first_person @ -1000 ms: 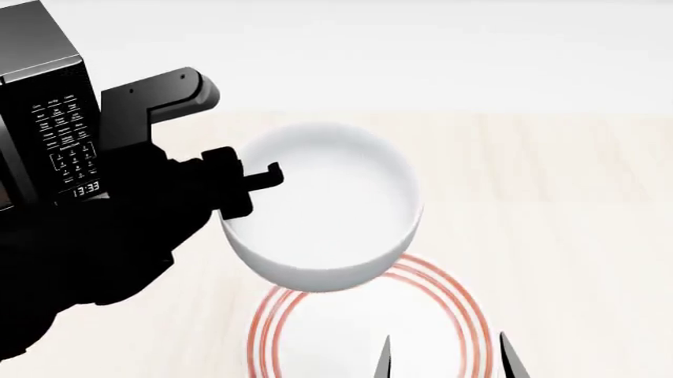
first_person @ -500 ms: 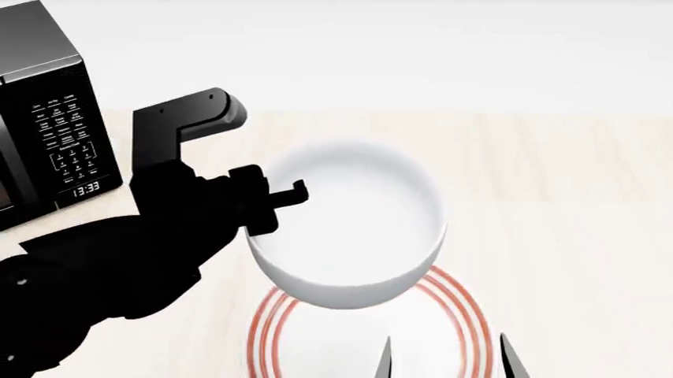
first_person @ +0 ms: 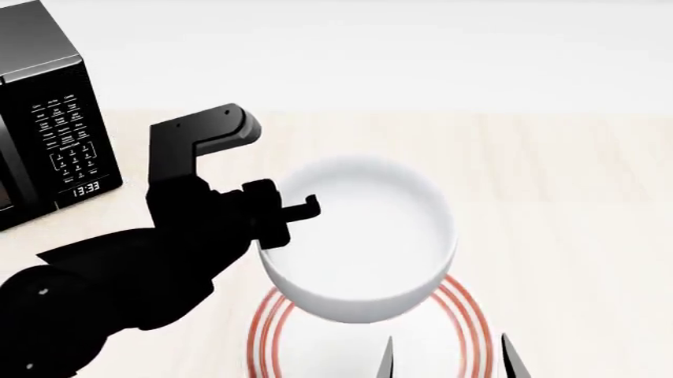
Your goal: Pick up the white bowl and put it on the plate.
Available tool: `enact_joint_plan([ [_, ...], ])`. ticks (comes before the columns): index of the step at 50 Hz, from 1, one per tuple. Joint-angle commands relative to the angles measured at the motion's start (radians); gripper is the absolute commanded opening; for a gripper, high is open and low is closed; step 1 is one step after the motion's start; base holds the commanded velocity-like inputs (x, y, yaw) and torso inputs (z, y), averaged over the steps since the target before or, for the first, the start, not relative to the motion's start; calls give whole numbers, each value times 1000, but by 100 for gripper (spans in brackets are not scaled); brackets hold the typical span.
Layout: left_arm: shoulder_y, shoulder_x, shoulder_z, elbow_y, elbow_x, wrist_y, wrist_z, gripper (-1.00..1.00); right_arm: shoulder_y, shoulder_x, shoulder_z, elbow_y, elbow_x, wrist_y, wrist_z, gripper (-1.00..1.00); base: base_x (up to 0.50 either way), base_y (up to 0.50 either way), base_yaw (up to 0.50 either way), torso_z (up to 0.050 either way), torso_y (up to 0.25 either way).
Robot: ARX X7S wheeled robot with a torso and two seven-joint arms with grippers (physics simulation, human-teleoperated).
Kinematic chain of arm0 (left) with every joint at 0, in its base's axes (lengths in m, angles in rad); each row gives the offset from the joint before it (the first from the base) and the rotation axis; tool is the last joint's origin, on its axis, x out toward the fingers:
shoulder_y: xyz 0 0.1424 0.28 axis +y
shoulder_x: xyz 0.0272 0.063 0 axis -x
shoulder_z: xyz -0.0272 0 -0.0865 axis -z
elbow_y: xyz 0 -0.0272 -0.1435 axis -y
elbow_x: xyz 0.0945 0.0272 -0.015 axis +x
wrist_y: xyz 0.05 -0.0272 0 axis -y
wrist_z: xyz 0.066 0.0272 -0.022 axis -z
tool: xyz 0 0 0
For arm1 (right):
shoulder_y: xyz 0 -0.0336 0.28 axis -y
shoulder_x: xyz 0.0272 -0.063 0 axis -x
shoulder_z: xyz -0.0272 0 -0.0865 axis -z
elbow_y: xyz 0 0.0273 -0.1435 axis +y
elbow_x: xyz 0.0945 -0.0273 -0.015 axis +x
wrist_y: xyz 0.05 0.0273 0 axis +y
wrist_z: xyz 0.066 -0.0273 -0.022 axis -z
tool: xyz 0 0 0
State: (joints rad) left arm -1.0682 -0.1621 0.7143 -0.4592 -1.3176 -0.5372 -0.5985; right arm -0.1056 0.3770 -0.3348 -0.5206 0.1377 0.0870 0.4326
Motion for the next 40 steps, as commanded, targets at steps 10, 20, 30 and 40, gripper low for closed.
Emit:
enact_joint_plan([
  [10,23,9,6,6,6,18,12,-100,0,5,-4,1,3,0,5,100,0,0,0,0,0],
  [20,40,9,13,8,5,23,16,-100,3,6,-7,7,4,-3,6,100,0,0,0,2,1],
  [30,49,21,16,-1,0,34,35,-100,6,7,-9,10,4,-3,8,100,0,0,0,0,0],
  [40,54,25,23,-12,1,42,45,-100,8,8,-12,11,4,-4,10,100,0,0,0,0,1],
])
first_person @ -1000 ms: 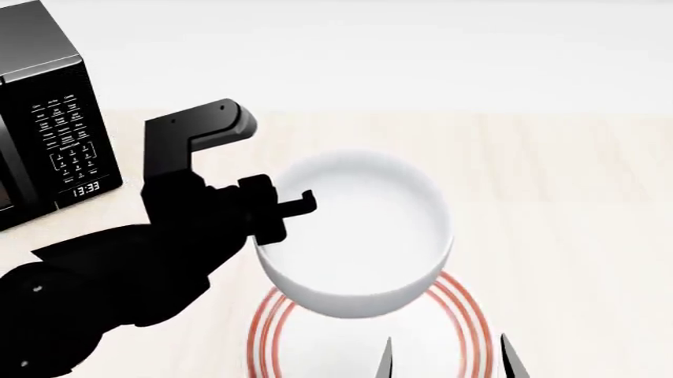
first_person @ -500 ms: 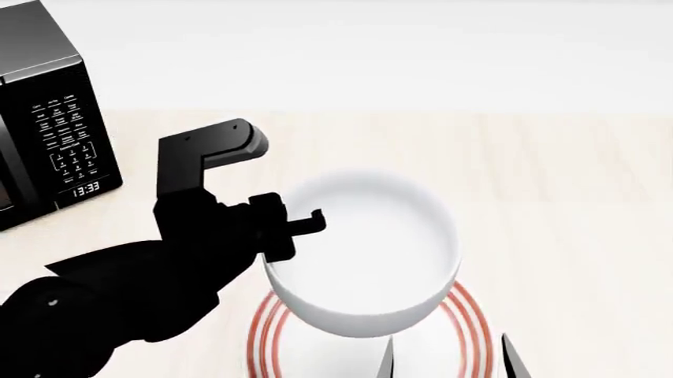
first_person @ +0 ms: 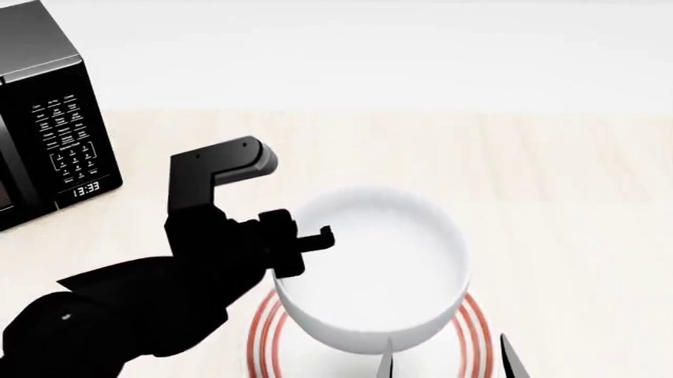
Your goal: Pick up the white bowl and put it on the plate.
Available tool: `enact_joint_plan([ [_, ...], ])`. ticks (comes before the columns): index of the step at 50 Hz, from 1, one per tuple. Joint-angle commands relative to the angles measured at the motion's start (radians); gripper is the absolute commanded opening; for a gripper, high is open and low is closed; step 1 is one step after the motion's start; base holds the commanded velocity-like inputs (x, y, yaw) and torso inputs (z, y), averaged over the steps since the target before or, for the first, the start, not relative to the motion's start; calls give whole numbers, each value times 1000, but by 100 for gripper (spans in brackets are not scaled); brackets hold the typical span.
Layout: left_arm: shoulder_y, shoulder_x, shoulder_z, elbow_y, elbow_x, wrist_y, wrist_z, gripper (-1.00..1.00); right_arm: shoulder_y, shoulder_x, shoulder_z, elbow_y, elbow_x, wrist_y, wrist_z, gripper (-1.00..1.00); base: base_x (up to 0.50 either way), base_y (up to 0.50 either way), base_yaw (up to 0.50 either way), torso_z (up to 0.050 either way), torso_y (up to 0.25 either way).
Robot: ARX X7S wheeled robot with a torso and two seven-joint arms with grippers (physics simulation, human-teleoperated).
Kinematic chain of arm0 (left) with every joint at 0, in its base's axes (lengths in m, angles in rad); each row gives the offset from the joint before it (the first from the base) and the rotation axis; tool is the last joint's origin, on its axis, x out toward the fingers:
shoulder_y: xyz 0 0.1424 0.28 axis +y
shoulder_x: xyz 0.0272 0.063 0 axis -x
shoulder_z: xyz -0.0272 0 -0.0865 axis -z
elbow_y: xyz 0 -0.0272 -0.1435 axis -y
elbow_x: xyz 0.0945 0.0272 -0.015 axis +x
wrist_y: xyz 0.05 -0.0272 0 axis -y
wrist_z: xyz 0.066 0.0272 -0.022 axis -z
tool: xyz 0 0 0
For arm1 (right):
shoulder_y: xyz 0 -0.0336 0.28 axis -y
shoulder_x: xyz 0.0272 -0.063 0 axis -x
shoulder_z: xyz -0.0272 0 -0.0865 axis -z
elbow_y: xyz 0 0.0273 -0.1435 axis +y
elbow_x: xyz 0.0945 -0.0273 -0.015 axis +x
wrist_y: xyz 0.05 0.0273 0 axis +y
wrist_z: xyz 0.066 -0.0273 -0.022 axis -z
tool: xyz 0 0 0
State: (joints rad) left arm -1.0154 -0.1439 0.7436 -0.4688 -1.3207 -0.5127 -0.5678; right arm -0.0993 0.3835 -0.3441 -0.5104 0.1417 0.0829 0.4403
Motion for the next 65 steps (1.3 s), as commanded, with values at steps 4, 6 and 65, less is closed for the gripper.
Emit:
enact_joint_plan([
  [4,4,6,-5,-7,5,21,17,-100,2,2,-5,1,-1,0,4,100,0,0,0,0,0],
  [6,6,6,-1,-8,7,21,23,-100,1,4,-5,-4,0,3,4,100,0,0,0,0,0],
  [65,23,48,41,-191,40,104,135,-100,6,15,-14,7,10,-6,14,100,0,0,0,0,1],
])
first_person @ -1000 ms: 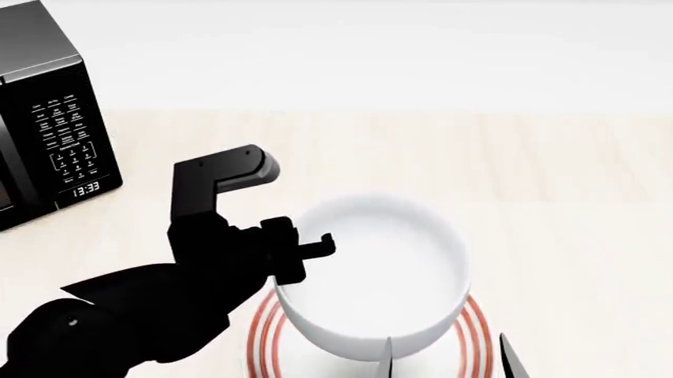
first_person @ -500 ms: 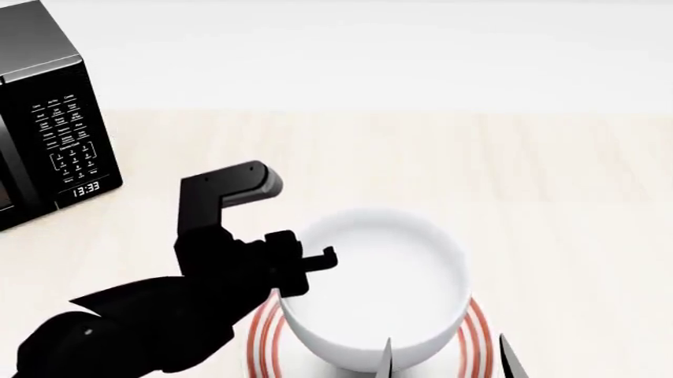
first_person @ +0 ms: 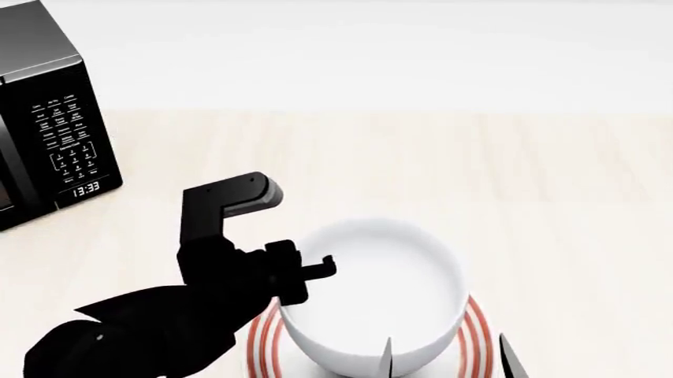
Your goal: Pick up the white bowl and put it on the plate.
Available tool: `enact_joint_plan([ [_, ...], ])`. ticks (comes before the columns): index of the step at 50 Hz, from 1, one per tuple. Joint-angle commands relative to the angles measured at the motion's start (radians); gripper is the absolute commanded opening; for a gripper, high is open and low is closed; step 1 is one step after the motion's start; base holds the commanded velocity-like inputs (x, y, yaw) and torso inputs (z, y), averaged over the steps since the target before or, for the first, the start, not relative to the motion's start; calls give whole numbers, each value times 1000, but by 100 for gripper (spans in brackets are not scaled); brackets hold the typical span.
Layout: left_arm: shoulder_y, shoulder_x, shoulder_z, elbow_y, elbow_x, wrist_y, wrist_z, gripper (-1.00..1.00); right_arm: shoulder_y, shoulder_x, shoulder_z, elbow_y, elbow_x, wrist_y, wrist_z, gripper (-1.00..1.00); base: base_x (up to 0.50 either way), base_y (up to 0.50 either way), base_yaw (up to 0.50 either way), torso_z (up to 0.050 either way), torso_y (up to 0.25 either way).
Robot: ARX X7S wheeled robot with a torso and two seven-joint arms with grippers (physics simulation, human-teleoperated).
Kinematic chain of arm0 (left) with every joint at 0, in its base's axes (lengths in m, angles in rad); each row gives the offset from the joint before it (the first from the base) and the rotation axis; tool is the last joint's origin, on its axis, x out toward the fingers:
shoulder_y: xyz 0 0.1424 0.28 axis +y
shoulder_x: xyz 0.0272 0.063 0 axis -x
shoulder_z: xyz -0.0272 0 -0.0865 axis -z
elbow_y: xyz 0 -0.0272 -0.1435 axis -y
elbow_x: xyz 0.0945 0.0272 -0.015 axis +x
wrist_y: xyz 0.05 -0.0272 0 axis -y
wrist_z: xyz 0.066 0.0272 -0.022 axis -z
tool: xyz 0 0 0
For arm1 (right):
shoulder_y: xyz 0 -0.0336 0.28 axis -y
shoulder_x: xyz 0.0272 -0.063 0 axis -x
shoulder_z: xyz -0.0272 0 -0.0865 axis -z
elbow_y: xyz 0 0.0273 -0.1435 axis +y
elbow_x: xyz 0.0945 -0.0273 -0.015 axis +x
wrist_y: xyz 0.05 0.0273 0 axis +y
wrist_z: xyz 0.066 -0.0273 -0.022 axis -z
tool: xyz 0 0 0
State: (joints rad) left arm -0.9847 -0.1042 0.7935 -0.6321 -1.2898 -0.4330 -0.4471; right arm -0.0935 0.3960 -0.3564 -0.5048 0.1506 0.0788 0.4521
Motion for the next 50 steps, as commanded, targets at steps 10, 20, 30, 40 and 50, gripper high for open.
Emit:
enact_joint_plan([
  [10,-12,17,-9,-69,12,48,30,-100,3,3,-5,4,2,-3,3,100,0,0,0,0,0],
  [20,-16,19,9,-83,17,41,39,-100,3,5,-7,8,4,-5,4,100,0,0,0,0,0],
  [30,-9,2,9,-36,12,45,24,100,6,5,-12,10,3,-6,5,100,0,0,0,0,1],
  [40,-9,-24,25,31,34,54,-1,100,5,7,-14,11,4,-8,7,100,0,0,0,0,0],
  [50,17,-123,78,262,138,87,-112,100,-1,19,-4,-41,7,17,20,100,0,0,0,0,0],
])
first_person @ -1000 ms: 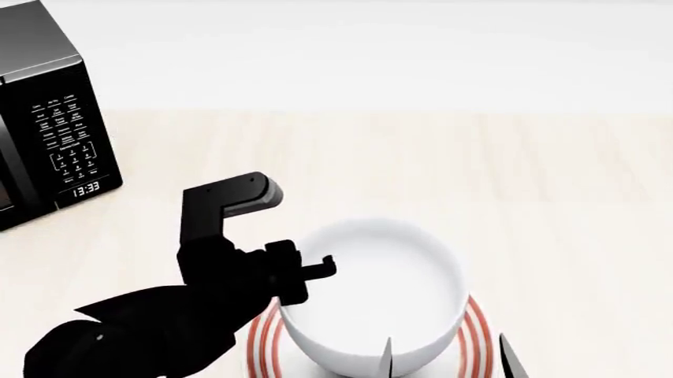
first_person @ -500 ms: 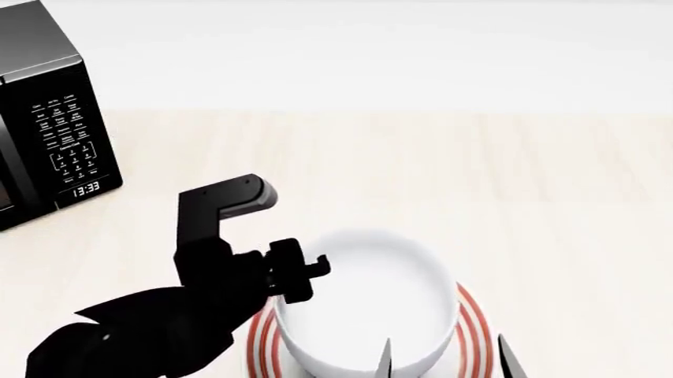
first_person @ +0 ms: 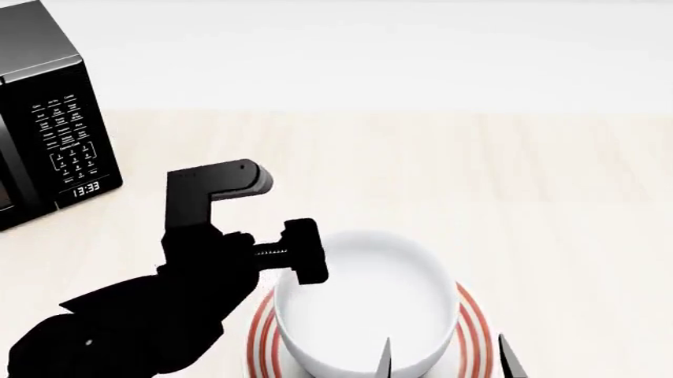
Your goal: Pick up the white bowl and put it on the plate.
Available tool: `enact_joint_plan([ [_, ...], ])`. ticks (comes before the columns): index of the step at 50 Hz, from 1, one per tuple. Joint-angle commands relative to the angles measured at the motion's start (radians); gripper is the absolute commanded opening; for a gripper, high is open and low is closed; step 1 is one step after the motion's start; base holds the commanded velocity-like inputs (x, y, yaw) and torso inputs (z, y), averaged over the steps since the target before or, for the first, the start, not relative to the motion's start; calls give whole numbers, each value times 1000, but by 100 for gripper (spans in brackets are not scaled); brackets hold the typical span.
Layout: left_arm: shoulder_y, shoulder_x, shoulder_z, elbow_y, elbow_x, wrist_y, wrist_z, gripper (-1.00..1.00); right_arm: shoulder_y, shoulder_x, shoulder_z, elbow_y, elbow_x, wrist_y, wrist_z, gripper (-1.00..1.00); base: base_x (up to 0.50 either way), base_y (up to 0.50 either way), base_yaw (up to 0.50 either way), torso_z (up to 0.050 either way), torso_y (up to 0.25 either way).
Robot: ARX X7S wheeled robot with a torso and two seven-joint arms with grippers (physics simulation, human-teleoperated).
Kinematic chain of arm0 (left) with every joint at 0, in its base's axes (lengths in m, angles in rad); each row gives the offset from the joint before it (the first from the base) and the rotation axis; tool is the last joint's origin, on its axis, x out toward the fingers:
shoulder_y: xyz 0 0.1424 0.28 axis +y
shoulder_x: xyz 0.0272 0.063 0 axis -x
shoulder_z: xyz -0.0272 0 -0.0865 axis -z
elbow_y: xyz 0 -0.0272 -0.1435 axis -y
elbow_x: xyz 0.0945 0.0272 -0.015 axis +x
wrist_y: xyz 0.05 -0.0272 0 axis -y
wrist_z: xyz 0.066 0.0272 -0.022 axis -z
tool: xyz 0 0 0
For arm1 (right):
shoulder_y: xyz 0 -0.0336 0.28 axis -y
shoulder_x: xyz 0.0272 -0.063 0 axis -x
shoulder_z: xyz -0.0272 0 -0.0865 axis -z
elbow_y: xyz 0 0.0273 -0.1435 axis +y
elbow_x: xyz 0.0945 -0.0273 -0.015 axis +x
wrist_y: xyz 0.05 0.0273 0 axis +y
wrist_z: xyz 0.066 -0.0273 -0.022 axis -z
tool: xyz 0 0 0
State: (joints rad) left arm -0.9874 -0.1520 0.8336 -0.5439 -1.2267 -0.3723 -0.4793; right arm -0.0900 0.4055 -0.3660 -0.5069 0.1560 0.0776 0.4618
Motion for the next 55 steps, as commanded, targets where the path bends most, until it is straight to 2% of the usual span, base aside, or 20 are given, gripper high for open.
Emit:
enact_joint_plan([
  [1,28,-95,45,211,94,34,-95,100,-5,13,8,-60,1,28,14,100,0,0,0,0,0],
  [20,222,-345,86,651,309,174,-290,100,-20,66,49,-326,5,163,61,100,0,0,0,0,0],
  [22,268,-382,106,713,372,198,-330,100,-21,72,54,-355,9,175,64,100,0,0,0,0,0],
  [29,331,-443,134,831,493,228,-417,100,-14,85,49,-448,-4,232,77,100,0,0,0,0,0],
  [39,429,-518,156,995,583,267,-512,100,-5,100,38,-521,-16,266,89,100,0,0,0,0,0],
  [45,456,-545,175,1035,667,276,-543,100,-1,116,29,-537,-19,267,100,100,0,0,0,0,0],
  [50,479,-565,183,1074,718,285,-572,100,36,195,-37,-540,3,242,189,100,0,0,0,0,0],
  [53,490,-578,192,1109,760,277,-597,100,105,317,-148,-540,44,199,333,100,0,0,0,0,0],
  [55,506,-591,194,1137,767,283,-610,100,210,429,-283,-540,86,158,474,100,0,0,0,0,0],
])
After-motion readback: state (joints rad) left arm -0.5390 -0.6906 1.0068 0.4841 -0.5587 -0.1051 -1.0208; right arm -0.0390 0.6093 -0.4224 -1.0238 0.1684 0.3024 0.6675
